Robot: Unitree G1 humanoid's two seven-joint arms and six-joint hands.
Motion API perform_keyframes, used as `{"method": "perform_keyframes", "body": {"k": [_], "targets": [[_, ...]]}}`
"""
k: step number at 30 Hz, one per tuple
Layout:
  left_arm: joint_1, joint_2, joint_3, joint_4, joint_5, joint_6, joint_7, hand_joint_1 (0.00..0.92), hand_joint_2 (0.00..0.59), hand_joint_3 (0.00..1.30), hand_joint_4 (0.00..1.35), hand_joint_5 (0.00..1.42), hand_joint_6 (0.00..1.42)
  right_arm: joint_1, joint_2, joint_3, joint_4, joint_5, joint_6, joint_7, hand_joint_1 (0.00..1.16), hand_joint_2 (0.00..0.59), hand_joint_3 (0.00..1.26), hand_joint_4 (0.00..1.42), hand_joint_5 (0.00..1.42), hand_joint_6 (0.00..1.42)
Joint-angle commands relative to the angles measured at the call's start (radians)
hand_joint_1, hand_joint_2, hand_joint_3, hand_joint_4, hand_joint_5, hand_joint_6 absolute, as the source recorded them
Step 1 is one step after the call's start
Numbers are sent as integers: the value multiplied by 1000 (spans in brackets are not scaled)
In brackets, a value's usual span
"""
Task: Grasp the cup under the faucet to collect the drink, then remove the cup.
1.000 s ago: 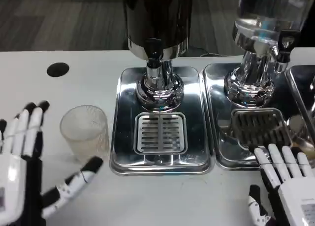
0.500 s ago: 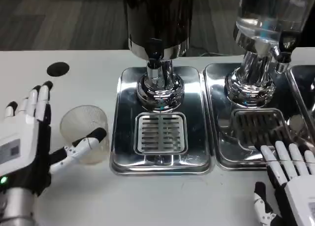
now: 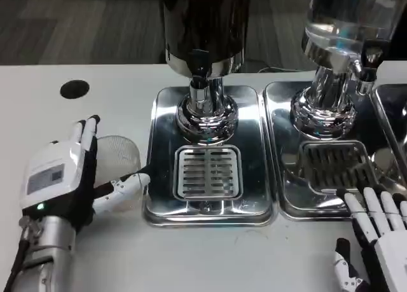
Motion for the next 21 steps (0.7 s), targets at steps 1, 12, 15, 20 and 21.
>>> {"method": "perform_keyframes", "body": {"k": [1,12,15,20,21], "targets": [[0,16,-9,23,-3,0,-7,54,43,66,62,319,302,-10,4,-4,14,5,-11,0,170,554,111,0,0,0],[37,15,9,-29,-11,7,25,371,88,573,539,898,1258,-38,15,6,43,9,-27,0,171,554,136,0,0,0],[41,8,10,-37,-10,14,29,425,56,643,614,957,1345,-40,18,5,50,10,-31,-2,171,554,140,0,0,0],[46,-5,13,-38,-14,12,54,466,33,696,691,994,1406,-35,17,-1,53,13,-38,-5,172,554,142,0,0,0],[47,-9,13,-38,-13,12,62,472,31,704,704,995,1411,-35,17,-2,54,14,-39,-6,172,554,142,0,0,0]]}}
